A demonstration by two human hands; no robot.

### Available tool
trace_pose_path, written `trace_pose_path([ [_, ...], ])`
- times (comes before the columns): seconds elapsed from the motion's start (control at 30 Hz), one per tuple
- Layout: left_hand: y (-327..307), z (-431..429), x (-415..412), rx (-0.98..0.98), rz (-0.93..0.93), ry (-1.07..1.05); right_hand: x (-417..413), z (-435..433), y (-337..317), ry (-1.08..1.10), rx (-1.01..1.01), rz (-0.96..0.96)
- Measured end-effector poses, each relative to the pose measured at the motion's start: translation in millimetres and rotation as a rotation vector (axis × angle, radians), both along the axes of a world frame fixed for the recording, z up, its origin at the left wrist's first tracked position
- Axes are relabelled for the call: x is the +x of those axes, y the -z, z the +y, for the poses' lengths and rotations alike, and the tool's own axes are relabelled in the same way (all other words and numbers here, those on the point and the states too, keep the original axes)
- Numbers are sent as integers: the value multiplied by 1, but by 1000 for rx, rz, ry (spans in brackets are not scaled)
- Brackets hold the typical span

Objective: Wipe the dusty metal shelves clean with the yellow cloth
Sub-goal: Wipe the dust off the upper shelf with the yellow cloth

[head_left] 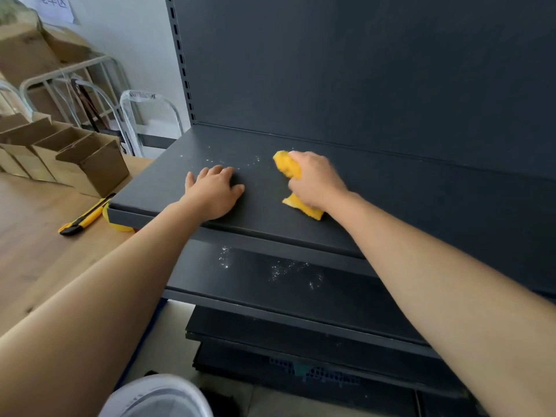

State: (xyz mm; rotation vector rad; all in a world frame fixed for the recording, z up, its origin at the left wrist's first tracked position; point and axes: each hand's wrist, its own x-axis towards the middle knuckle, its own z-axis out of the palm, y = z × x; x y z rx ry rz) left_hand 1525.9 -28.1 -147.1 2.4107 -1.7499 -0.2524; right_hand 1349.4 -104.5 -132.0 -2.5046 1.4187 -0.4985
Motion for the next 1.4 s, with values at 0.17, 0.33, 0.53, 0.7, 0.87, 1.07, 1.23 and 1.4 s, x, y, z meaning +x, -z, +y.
trace_pose_path([
  [0.17,0,-18,-2,55,-20,42,-46,-40,1,286,-85,151],
  [0.33,2,-17,5,77,-25,72,-24,-53,17,320,147,154],
  [0.53,0,-16,5,74,-40,89,33,-32,16,-20,129,7],
  [0.7,-4,-15,2,43,28,54,27,-33,10,-28,134,-163],
  [0.87,-5,-16,10,43,25,-20,9,-76,5,197,104,-53],
  [1.07,-2,-13,13,55,59,-43,45,-78,10,167,228,3],
  [1.23,-2,-11,13,33,64,-54,82,-56,7,-117,324,-83],
  [1.4,-1,-10,23,54,51,-59,55,-53,2,-193,368,-83],
])
